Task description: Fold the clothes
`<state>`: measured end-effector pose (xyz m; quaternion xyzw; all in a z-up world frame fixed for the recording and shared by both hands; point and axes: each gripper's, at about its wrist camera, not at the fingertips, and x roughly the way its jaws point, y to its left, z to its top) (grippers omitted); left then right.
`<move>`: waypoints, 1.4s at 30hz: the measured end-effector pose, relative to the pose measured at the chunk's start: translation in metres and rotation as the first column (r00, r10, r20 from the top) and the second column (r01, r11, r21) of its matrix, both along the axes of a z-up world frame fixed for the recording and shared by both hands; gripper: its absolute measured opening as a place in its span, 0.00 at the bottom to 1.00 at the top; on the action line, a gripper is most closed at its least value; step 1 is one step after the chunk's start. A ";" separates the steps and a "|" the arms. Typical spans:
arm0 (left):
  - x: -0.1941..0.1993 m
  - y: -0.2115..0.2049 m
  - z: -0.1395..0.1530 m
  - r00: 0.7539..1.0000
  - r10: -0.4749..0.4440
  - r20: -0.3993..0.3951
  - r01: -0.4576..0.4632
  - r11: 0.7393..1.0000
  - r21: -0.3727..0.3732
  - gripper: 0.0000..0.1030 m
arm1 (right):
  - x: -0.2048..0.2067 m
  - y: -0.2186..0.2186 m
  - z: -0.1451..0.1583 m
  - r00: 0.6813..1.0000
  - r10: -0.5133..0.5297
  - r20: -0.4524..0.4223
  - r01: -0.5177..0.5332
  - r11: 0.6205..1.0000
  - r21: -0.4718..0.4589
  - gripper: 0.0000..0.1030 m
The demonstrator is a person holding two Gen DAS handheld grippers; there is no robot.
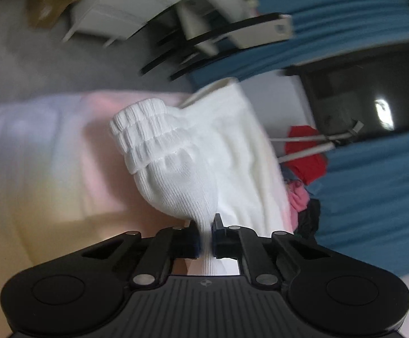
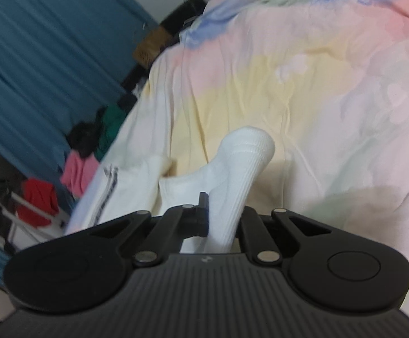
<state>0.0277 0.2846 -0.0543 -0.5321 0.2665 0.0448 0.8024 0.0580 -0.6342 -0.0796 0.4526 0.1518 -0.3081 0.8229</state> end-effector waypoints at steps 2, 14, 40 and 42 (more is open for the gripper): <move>-0.011 -0.005 0.008 0.999 -0.007 0.044 0.007 1.000 0.004 0.07 | -0.008 0.002 0.005 1.000 -0.028 0.002 0.028 0.999 -0.046 0.05; 0.009 -0.013 0.047 0.990 -0.038 0.139 0.033 0.999 0.036 0.06 | -0.018 -0.013 0.026 0.993 -0.114 0.031 0.117 0.983 -0.142 0.05; 0.385 -0.024 0.001 0.984 -0.072 -0.164 0.122 0.941 0.316 0.19 | 0.371 0.034 0.012 0.927 0.083 -0.367 -0.240 0.881 -0.408 0.08; 0.371 -0.024 0.007 0.987 -0.101 -0.126 0.135 0.941 0.309 0.36 | 0.357 0.030 0.018 0.940 0.110 -0.323 -0.235 0.896 -0.378 0.10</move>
